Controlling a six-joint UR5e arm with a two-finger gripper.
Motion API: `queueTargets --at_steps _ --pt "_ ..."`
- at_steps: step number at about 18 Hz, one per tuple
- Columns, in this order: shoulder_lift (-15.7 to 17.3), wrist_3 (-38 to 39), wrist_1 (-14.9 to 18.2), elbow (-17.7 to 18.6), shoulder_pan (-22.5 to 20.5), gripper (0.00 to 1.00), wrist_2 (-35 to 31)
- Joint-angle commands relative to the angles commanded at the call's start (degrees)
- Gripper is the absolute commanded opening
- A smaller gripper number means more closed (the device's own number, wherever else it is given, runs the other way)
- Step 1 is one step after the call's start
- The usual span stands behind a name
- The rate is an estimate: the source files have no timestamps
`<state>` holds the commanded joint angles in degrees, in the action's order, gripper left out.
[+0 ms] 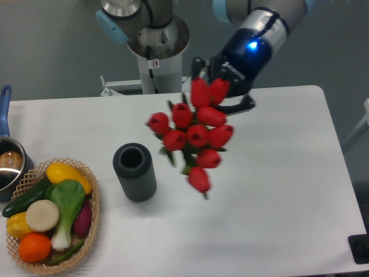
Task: Pick up the flowers from the vase
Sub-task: 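Carry the held tulips away from the vase toward the table edge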
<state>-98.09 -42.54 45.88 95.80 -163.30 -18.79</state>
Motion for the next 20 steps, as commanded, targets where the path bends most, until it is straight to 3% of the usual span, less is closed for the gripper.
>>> queueTargets --at_steps 4,8,15,17,20 --pt "-2.8 -0.61 -0.35 -2.45 -2.99 0.0 -3.26" --pt "-3.25 -4.12 -0.09 -4.57 -3.34 0.0 -18.61" --pt "-5.27 -10.02 0.44 -3.87 -3.34 0.0 -42.33" --pt "-7.11 -13.25 3.23 -5.88 -3.17 0.0 -49.9" --pt "-8.96 -23.81 10.44 -6.68 -2.03 0.0 -62.56"
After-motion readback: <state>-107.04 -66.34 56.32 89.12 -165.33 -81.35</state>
